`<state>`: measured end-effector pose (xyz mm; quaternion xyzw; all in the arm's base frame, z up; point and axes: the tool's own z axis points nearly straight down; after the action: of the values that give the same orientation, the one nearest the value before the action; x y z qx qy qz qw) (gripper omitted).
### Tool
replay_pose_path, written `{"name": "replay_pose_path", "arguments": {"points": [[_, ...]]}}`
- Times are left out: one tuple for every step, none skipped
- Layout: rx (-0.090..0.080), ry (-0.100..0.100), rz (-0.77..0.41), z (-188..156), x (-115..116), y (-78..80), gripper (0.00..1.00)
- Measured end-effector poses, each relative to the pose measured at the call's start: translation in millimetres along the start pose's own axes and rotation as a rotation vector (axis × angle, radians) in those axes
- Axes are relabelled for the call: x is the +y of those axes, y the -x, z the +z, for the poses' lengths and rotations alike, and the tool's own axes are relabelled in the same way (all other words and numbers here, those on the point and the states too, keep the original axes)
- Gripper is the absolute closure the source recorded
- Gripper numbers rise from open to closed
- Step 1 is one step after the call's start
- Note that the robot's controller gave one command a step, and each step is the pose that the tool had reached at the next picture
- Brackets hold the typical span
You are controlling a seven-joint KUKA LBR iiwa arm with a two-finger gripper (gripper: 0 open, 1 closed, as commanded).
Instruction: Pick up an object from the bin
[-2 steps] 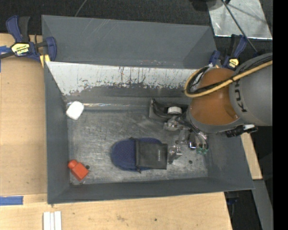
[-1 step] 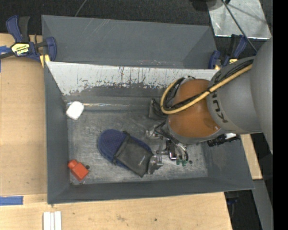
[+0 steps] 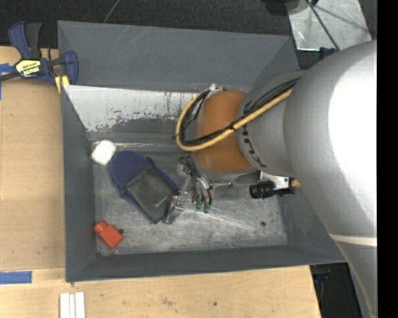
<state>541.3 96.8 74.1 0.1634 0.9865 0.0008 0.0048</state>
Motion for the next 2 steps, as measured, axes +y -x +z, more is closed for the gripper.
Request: {"name": "replay_pose_path", "arguments": {"points": [[-0.018,0.006,0.001,-3.3,0.5,5.0,1.0],[0.001,0.002,-0.002,0.1,0.8,-0.2,0.0]]}}
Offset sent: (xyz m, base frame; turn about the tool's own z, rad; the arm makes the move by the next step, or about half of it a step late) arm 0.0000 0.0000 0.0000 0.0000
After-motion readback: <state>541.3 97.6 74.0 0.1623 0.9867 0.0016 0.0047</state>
